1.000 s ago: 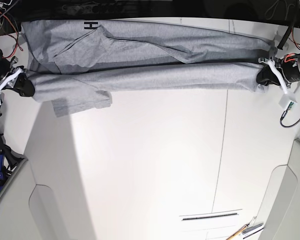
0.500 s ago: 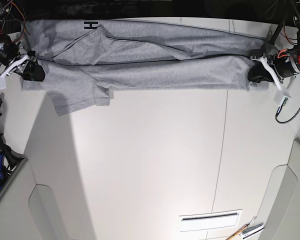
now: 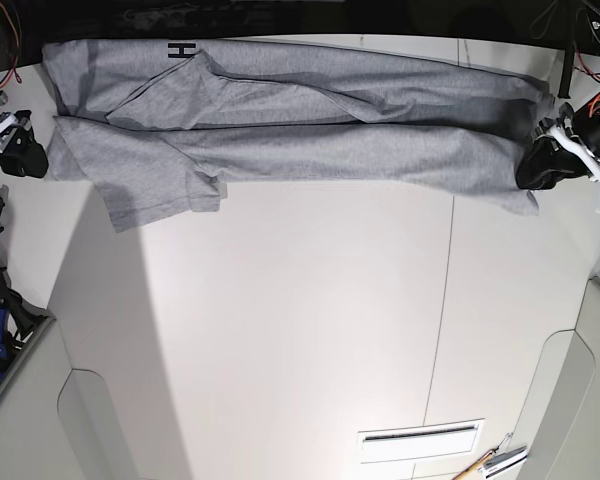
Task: Fold the T-shirt properly
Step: 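Release the fold and raise both grippers, then move both grippers to the folded shirt's ends and grasp them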
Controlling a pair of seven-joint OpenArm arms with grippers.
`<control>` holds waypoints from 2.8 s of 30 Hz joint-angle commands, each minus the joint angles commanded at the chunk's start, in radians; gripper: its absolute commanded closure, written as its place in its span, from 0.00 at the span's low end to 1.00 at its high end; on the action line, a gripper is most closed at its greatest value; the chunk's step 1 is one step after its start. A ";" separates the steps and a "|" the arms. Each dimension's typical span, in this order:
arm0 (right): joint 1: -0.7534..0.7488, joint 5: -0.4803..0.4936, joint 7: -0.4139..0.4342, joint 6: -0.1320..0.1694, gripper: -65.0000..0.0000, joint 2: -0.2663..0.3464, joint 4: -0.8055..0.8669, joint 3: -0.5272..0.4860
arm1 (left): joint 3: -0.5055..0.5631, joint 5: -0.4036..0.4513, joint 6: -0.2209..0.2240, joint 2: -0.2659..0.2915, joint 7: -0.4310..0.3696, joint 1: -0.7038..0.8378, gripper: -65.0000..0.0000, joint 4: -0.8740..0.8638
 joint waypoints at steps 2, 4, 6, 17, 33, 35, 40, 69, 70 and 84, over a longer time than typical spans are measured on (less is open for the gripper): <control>-0.003 -0.005 0.000 0.000 0.60 -0.005 -0.001 0.000 | 0.000 -0.018 0.000 0.000 0.000 0.025 0.62 0.000; -0.003 -0.005 0.000 0.000 0.60 -0.005 -0.001 0.000 | 0.000 -0.020 0.000 0.000 0.001 0.050 0.62 0.000; -0.003 -0.004 0.000 0.000 0.60 -0.005 -0.001 0.000 | 0.000 -0.009 0.000 0.000 0.001 0.074 0.62 0.000; -0.035 0.089 -0.060 0.001 1.00 -0.020 -0.001 0.000 | 0.000 -0.190 0.000 0.000 0.043 0.088 0.58 0.002; -0.071 -0.213 0.208 0.012 1.00 -0.073 -0.175 -0.356 | 0.245 0.153 0.000 0.038 -0.122 0.098 0.86 -0.097; -0.039 -0.246 0.230 0.006 1.00 -0.071 -0.210 -0.362 | 0.246 0.155 0.000 0.038 -0.143 0.093 0.86 -0.113; 0.095 -0.297 0.220 0.006 1.00 -0.068 -0.261 -0.362 | 0.246 0.155 0.000 0.038 -0.143 0.065 0.86 -0.113; 0.565 -0.395 0.352 -0.016 0.43 -0.031 -0.586 -0.451 | 0.245 0.147 0.000 0.039 -0.142 0.041 0.86 -0.113; 0.575 -0.394 0.352 -0.007 0.43 -0.032 -0.622 -0.467 | 0.245 0.147 0.000 0.039 -0.142 0.041 0.86 -0.113; 0.555 -0.236 0.213 0.018 0.78 -0.058 -0.602 -0.508 | 0.245 0.147 0.000 0.039 -0.143 0.038 0.67 -0.113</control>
